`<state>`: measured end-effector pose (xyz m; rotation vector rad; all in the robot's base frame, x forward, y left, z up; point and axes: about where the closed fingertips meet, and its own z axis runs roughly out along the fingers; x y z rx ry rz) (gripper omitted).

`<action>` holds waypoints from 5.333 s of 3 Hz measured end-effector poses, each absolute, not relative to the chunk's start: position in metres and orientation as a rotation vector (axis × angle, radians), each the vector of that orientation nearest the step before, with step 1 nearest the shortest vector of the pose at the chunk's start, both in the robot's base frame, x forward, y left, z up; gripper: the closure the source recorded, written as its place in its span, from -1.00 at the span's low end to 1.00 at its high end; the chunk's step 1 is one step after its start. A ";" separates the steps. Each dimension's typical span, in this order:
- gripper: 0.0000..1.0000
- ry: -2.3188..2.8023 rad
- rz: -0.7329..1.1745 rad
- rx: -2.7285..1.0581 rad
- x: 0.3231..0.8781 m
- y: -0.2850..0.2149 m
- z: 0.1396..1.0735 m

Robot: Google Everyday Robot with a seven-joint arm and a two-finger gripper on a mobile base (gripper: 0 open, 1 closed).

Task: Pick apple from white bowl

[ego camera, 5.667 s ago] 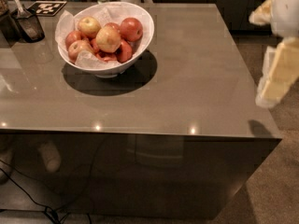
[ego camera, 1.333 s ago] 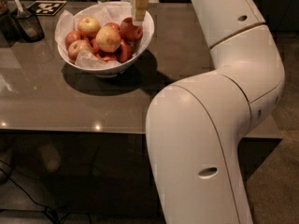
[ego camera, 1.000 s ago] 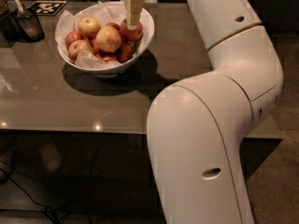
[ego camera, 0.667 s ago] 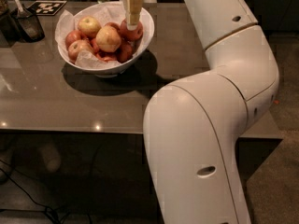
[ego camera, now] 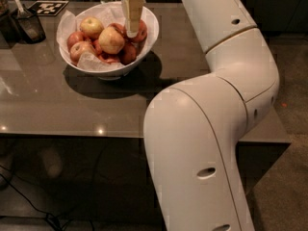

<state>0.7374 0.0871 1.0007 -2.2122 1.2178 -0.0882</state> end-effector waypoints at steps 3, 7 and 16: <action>-1.00 1.233 0.008 -2.224 0.738 0.100 0.961; -0.67 1.200 0.104 -2.251 0.732 0.116 0.936; 1.00 1.116 0.138 -2.341 0.730 0.130 0.919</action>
Offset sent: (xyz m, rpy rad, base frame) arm -0.0091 -0.0479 0.0297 -0.0174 -0.1269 -0.1604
